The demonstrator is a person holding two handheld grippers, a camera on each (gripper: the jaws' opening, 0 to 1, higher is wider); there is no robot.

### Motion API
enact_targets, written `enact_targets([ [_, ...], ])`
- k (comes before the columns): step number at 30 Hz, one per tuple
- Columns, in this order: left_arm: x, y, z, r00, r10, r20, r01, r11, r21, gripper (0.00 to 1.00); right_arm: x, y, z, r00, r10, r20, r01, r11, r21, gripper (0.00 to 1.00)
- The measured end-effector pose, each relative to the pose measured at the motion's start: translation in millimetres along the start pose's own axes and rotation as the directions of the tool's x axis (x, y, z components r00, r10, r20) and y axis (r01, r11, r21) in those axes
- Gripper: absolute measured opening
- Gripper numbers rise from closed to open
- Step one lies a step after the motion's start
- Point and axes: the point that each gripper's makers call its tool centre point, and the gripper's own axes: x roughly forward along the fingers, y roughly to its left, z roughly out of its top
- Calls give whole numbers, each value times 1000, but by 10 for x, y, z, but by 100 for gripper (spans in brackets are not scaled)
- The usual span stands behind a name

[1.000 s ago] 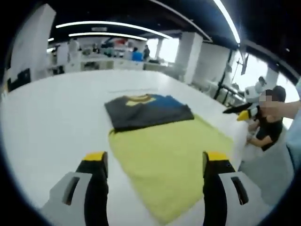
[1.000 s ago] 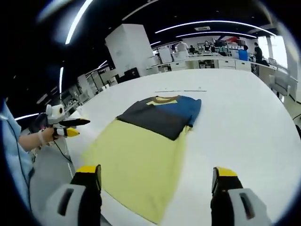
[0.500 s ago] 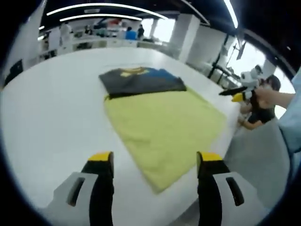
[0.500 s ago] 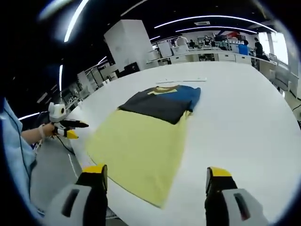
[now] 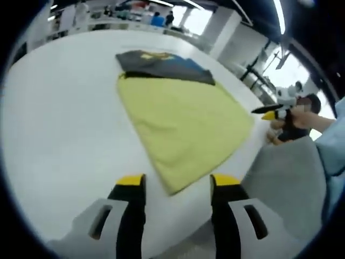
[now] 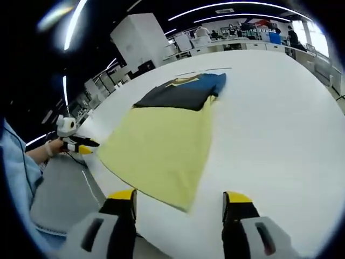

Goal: Fold the garment on the visible template until the final outline fits inside the template.

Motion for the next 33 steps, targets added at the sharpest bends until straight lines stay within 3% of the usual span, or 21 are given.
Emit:
enact_targets([
  [10,11,50,-61,1000,-3,-19,2,1000,-10,21,18,80,-29,999,32,-13,-32,999,25,43],
  [16,18,131,-80,1000,-12,-4,12,996,-91,12,38,107,-77,998,49,-27,-48,998,49,28],
  [20,33,145,-118,1000,-16,-20,14,993,-121,1,65,21,-66,999,43,-17,-40,991,127,18],
  [25,26,174,-114,999,-34,-19,30,983,-179,0,123,-57,-40,1000,20,4,-20,966,258,0],
  [26,25,172,-117,999,-32,-25,27,983,-181,0,134,-105,-65,1000,10,-9,-7,955,296,0],
  [27,24,172,-128,999,-29,-36,23,984,-174,0,142,-73,-27,999,37,15,-39,943,329,0],
  [33,-49,57,-152,994,-60,-93,45,987,-156,0,-23,-21,-40,998,56,2,-54,940,338,0],
])
